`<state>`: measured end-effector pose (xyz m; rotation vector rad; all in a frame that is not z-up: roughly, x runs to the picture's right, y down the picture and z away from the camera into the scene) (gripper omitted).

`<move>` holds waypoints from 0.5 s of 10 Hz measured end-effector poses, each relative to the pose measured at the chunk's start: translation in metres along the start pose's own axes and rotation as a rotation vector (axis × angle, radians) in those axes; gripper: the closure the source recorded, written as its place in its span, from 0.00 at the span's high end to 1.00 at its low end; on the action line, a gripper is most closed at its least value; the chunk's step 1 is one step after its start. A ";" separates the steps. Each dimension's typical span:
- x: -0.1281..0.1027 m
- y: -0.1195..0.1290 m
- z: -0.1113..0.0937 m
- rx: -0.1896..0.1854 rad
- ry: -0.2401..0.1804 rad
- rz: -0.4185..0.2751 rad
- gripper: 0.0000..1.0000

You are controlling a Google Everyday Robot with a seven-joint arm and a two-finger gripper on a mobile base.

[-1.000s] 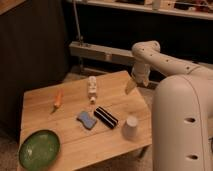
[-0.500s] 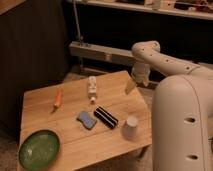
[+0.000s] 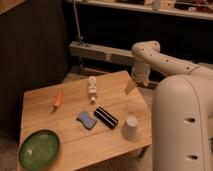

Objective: Place the pepper on the white sponge

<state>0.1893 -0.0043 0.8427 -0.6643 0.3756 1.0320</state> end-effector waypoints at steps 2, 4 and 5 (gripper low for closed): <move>0.000 0.000 0.000 0.000 0.000 0.000 0.80; 0.000 0.000 0.000 0.000 0.000 0.000 0.80; 0.000 0.001 -0.001 0.001 0.001 -0.003 0.80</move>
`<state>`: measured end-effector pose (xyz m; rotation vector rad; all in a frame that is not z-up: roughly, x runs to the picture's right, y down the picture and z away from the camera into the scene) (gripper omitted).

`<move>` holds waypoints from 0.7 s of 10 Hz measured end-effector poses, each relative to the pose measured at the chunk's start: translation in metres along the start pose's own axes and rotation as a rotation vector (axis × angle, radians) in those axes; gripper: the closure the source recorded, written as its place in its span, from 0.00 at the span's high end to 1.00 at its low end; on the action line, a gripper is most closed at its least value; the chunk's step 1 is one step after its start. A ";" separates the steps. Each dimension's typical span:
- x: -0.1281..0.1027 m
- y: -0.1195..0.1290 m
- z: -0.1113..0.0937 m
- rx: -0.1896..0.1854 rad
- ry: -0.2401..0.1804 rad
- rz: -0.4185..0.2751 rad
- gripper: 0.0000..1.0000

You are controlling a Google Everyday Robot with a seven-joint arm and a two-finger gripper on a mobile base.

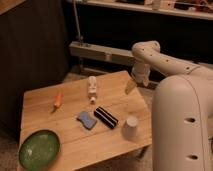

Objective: Place the pepper on the white sponge

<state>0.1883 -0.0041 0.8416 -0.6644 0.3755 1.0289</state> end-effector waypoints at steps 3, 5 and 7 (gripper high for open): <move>-0.005 0.030 -0.004 0.028 -0.013 -0.051 0.80; -0.014 0.079 -0.005 0.033 -0.014 -0.088 0.80; -0.029 0.153 -0.005 0.037 -0.004 -0.144 0.80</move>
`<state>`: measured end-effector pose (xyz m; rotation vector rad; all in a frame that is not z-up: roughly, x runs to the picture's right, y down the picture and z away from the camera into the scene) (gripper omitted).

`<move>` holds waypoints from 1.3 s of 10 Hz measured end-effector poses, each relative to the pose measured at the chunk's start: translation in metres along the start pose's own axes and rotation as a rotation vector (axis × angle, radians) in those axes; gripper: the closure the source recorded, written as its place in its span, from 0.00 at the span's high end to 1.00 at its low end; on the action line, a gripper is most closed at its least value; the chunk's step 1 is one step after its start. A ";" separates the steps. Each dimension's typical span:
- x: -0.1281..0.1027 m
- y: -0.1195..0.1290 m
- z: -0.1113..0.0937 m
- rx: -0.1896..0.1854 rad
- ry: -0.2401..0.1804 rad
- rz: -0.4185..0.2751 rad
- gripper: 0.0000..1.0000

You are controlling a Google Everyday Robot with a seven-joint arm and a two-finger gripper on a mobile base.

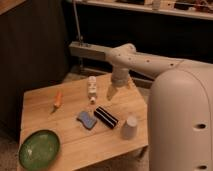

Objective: Place the pepper on the white sponge

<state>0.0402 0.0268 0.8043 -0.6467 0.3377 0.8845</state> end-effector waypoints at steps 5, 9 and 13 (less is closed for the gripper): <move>-0.061 0.149 -0.017 0.002 -0.015 -0.158 0.80; -0.125 0.230 -0.032 -0.299 -0.075 -0.277 0.80; -0.150 0.251 -0.034 -0.569 -0.117 -0.333 0.80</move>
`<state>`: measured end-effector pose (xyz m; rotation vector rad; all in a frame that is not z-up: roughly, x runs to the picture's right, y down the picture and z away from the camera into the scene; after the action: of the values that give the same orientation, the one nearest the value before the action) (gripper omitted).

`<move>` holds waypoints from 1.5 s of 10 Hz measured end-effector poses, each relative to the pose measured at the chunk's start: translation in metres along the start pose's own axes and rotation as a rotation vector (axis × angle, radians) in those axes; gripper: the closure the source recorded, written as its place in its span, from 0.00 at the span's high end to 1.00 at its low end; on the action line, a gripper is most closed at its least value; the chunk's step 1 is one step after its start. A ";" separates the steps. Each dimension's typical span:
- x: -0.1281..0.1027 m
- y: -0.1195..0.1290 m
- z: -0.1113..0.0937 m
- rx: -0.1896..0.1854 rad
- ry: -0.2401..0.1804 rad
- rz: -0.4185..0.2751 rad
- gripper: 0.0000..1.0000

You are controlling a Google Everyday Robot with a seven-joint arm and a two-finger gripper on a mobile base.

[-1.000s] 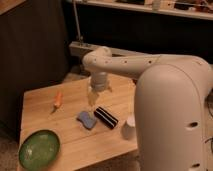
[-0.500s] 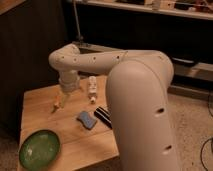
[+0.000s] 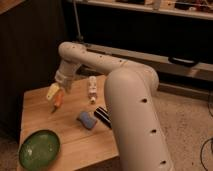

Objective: Place the pepper on the white sponge

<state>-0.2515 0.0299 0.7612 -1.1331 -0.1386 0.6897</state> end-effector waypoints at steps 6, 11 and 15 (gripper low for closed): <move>0.033 0.018 -0.006 0.109 -0.227 0.010 0.80; 0.101 0.068 -0.015 0.215 -0.668 -0.061 0.80; 0.109 0.081 -0.015 0.235 -0.662 -0.072 0.80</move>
<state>-0.1948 0.0999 0.6590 -0.6389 -0.6391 0.9701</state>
